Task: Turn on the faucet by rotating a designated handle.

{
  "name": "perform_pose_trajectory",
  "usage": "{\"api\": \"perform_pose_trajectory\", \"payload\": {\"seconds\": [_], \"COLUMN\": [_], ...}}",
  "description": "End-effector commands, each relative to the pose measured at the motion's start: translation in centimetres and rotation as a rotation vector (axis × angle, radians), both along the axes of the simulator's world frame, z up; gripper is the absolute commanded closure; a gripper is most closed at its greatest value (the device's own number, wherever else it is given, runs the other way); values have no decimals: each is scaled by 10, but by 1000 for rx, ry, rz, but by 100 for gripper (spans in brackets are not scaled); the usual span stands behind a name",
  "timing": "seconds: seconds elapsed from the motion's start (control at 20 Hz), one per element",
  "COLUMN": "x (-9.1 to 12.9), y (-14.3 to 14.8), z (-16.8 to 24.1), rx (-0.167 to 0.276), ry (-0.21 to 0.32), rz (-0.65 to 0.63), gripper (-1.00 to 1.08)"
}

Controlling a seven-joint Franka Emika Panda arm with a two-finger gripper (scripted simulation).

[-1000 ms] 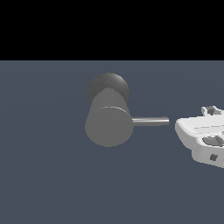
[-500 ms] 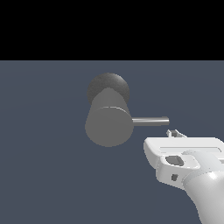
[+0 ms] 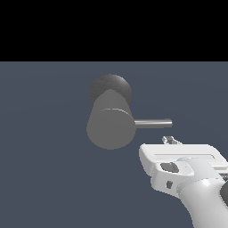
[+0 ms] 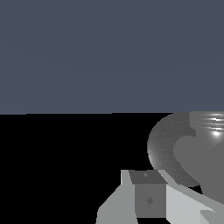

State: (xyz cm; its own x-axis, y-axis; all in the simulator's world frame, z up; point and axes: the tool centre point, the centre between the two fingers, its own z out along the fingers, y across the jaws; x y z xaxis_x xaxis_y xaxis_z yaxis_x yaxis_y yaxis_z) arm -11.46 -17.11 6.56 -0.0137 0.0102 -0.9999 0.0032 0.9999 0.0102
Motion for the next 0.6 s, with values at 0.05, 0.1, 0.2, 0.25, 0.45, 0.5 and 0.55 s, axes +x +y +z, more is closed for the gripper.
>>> {"api": "perform_pose_trajectory", "payload": {"seconds": [0.05, 0.1, 0.2, 0.25, 0.45, 0.5, 0.55], "x": [3, 5, 7, 8, 9, 9, 9], "y": [7, 10, 17, 19, 23, 23, 23], "z": [3, 5, 7, 7, 8, 8, 8], "rx": [-2, -1, 0, 1, 2, 2, 2], "ry": [-6, -9, -12, -13, -14, -14, -14], "rz": [12, 19, 31, 35, 41, 41, 41], "gripper": [108, 108, 108, 108, 108, 108, 108]}}
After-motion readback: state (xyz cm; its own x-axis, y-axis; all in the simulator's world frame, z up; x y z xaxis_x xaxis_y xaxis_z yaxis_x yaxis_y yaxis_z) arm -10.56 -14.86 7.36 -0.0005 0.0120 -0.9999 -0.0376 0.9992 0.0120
